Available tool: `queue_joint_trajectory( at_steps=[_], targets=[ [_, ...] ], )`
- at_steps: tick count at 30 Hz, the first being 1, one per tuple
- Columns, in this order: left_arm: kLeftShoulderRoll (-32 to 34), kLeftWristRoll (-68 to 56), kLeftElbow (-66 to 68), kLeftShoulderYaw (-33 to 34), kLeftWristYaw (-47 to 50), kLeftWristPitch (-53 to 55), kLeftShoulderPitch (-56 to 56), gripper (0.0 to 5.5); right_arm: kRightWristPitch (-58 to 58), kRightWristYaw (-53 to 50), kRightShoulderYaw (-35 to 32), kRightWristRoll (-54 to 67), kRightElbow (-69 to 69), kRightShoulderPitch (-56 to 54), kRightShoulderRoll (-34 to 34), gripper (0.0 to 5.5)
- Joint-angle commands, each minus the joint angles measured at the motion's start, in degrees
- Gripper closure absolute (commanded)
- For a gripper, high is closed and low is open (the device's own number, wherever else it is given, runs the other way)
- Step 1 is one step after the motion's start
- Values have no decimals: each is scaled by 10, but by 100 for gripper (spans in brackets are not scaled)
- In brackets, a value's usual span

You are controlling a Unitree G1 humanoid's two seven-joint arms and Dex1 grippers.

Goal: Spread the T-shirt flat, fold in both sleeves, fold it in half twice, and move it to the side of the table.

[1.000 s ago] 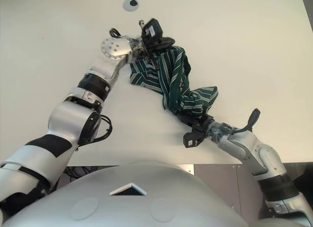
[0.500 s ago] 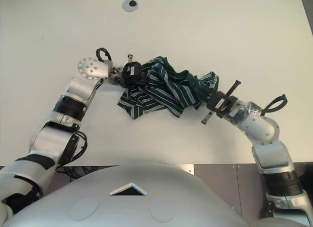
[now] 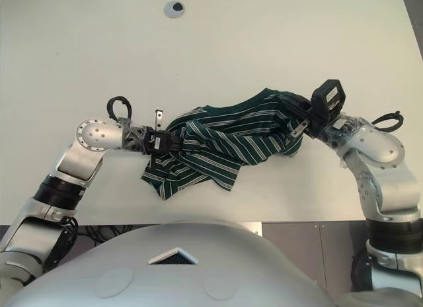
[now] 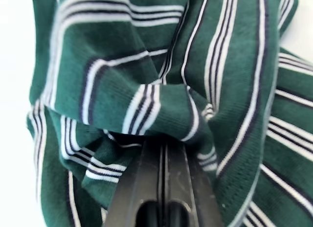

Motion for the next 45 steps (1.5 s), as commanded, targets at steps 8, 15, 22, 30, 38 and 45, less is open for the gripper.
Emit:
queue_joint_trajectory(
  at_steps=[8, 15, 22, 30, 38, 45],
  targets=[
    [-31, -164, -59, 91, 38, 128, -14, 475, -54, 40, 23, -97, 18, 19, 3, 550],
    [-84, -206, 51, 131, 94, 256, -101, 369, -73, 50, 29, -116, 27, 20, 15, 550],
    [-100, -152, 183, 74, 57, 253, -141, 312, -75, 50, 37, -128, 28, 19, 30, 550],
    [-94, -132, 210, 37, -10, 249, -123, 312, -68, 41, 43, -131, 37, 14, 42, 550],
    [-87, -137, 191, 31, -37, 260, -117, 312, -63, 36, 47, -143, 46, 8, 51, 550],
    [-77, -107, 194, 8, -54, 163, -92, 417, -68, 33, 45, -151, 47, 11, 53, 550]
  ],
)
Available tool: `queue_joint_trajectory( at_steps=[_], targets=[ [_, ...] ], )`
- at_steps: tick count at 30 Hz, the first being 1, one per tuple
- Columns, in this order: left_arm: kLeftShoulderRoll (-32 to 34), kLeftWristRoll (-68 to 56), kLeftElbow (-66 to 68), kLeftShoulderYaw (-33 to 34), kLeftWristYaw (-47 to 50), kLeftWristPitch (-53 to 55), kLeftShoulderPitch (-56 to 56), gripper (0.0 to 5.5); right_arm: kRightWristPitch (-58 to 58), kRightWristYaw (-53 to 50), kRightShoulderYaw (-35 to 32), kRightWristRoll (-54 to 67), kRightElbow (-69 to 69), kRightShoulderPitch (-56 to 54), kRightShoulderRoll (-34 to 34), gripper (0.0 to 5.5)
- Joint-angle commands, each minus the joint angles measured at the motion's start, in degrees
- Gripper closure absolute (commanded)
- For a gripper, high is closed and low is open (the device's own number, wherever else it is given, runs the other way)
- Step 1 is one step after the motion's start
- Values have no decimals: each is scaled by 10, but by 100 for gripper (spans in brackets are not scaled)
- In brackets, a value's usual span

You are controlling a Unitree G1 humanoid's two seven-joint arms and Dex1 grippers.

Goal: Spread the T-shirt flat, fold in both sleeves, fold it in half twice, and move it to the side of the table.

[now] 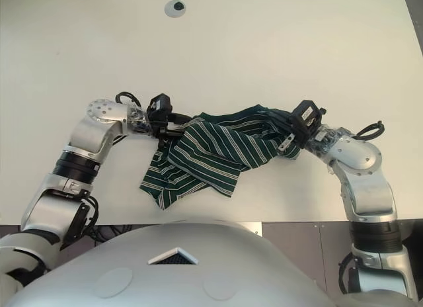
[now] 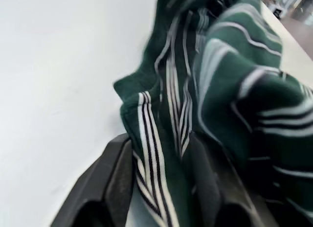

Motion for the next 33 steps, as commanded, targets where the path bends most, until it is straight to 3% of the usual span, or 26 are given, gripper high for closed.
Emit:
queue_joint_trajectory(
  at_steps=[1, 9, 17, 33],
  targets=[
    [0, 24, 22, -4, 11, -15, 17, 428, 0, -2, 1, -10, 2, -3, 7, 550],
    [-33, 1, 50, 52, 63, -59, -9, 546, -16, 0, -9, -9, -3, -7, 8, 550],
    [-42, -77, 23, 171, 99, -57, -101, 549, -7, -20, -71, 44, -42, -87, 14, 550],
    [-33, -59, 22, 182, 116, -78, -159, 549, 28, -52, -70, 53, -46, -206, 26, 550]
  ],
)
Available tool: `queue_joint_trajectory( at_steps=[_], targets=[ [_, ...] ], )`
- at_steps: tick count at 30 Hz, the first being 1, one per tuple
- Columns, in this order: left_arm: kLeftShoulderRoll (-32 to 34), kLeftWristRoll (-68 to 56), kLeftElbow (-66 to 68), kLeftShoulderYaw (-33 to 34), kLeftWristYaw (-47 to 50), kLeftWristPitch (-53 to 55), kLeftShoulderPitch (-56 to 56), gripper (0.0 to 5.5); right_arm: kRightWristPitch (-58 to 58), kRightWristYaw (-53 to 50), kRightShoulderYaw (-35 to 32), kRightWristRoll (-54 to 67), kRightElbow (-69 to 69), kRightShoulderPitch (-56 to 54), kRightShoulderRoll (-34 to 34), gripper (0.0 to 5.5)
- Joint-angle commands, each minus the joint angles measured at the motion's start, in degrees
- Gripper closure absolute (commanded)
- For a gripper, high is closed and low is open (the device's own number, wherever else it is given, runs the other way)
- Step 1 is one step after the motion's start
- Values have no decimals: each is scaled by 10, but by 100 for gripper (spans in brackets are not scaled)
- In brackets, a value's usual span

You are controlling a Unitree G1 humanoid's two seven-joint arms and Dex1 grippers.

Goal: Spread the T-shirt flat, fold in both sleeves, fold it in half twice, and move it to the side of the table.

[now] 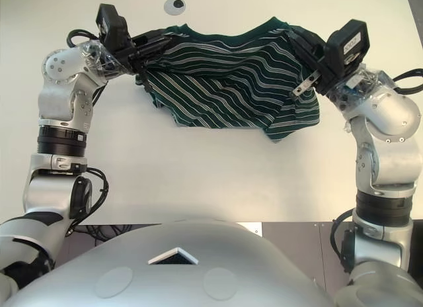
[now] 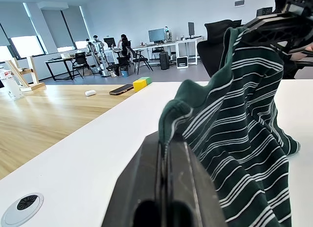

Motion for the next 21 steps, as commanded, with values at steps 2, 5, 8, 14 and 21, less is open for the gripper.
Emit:
queue_joint_trajectory(
  at_steps=[2, 5, 8, 14, 21],
  targets=[
    [12, 27, 36, 8, 19, -3, -78, 549, 8, 6, 10, -8, 19, -71, -2, 550],
    [13, 51, 111, 7, 29, -18, -154, 549, -4, 18, 26, -32, 85, -137, -6, 550],
    [18, 87, 221, 11, 66, -51, -245, 549, -26, 41, 42, -58, 167, -216, -15, 550],
    [24, 141, 448, 31, 165, -127, -417, 549, -79, 86, 52, -93, 326, -342, -17, 550],
    [30, 184, 543, 38, 227, -140, -504, 549, -157, 95, 52, -131, 536, -488, -4, 550]
  ],
)
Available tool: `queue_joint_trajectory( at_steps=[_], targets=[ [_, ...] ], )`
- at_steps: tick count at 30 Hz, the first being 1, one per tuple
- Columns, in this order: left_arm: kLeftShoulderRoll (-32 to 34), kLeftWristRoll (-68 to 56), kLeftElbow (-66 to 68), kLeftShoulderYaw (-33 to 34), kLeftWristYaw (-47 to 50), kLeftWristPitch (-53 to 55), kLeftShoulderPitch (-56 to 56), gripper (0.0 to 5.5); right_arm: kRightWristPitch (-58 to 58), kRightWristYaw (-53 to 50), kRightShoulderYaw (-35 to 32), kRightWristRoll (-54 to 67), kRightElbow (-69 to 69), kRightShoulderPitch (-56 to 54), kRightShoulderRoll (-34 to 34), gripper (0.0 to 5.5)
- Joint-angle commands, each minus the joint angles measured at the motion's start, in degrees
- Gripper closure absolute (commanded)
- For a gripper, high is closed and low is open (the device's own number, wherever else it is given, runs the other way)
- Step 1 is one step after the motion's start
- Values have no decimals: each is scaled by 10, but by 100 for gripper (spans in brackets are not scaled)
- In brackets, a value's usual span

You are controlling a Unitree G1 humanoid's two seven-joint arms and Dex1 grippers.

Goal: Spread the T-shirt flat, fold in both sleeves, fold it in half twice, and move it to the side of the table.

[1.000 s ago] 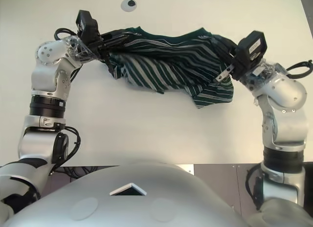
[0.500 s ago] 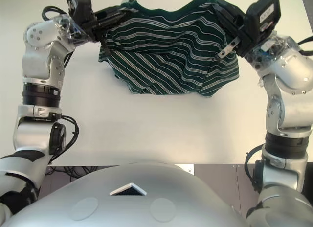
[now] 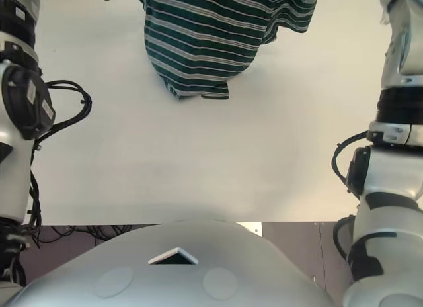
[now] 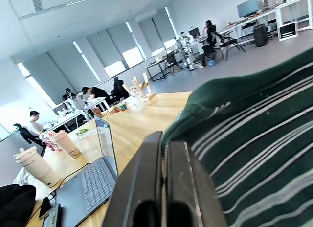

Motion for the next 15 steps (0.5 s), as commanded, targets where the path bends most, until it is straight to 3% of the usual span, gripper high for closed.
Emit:
queue_joint_trajectory(
  at_steps=[1, 9, 15],
  targets=[
    [14, 21, 31, 12, 35, 6, -48, 549, -39, -4, 1, -25, 111, -101, 1, 550],
    [33, 37, 48, 36, 73, 20, -107, 549, -120, -33, -1, -68, 298, -264, -1, 550],
    [29, 39, 45, 49, 76, 8, -125, 549, -159, -40, -4, -82, 335, -314, -16, 550]
  ],
)
